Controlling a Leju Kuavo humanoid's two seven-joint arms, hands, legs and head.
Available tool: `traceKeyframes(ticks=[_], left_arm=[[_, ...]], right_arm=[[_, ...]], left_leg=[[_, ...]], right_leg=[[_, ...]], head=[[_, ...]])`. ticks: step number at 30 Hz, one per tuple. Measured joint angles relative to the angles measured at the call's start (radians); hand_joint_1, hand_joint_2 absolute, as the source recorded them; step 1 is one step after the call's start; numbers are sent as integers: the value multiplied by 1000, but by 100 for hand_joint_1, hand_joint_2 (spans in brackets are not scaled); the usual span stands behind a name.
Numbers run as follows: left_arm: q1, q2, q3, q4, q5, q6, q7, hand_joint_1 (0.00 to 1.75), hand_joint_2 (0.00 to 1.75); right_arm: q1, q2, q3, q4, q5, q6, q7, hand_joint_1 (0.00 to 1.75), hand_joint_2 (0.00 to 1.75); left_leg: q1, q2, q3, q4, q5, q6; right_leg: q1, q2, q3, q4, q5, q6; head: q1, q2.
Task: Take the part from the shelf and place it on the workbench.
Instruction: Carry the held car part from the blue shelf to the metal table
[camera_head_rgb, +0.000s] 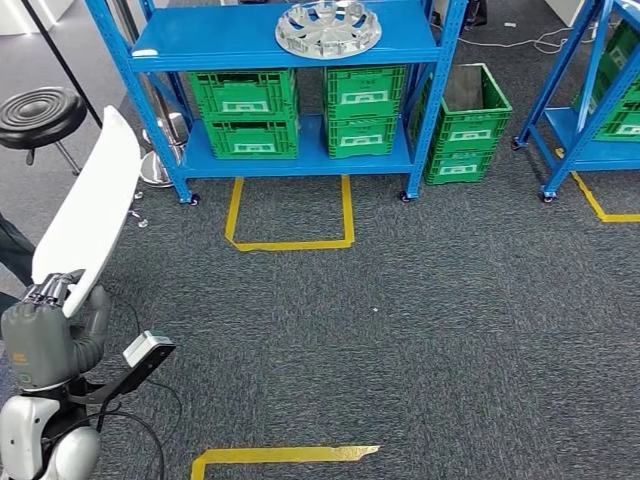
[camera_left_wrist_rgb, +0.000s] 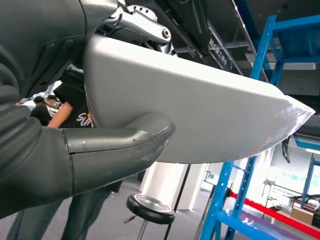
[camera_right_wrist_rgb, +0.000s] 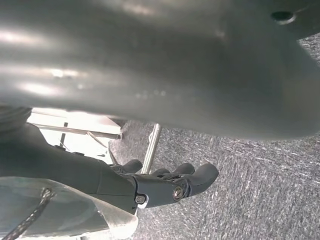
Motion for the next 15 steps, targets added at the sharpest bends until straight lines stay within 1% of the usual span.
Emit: traceKeyframes(ticks=[4, 9, 12, 14, 15], left_arm=[[3, 0, 2, 0, 0, 0, -1, 175, 175], [3, 0, 6, 0, 0, 0, -6, 175, 175], [4, 0, 11, 0, 1, 0, -10, 175, 175], [4, -1, 16, -1, 1, 0, -12, 175, 175], [4, -1, 17, -2, 2, 0, -13, 175, 175]], right_arm=[[0, 0, 9, 0, 5, -1, 4, 0, 0], [-1, 0, 17, 0, 10, -4, 5, 0, 0], [-2, 0, 23, 0, 11, -7, 4, 0, 0], [-3, 0, 25, 0, 11, -8, 3, 0, 0], [-4, 0, 25, 0, 11, -8, 2, 0, 0]], left_leg=[[-1, 0, -1, 2, 0, 4], [-3, 0, -8, 16, -7, 21], [-6, 0, -15, 26, -13, 31], [-6, -2, -13, 18, -9, 42], [-4, -4, -8, 6, -4, 48]], right_leg=[[-2, 0, 0, -2, 2, 2], [-5, -1, 0, -3, 2, 11], [-6, -2, 2, -4, 1, 20], [-8, -5, 5, -10, 2, 30], [-8, -8, 4, -6, -6, 33]], head=[[0, 0], [-1, 0], [-1, 0], [-1, 0], [1, 0]])
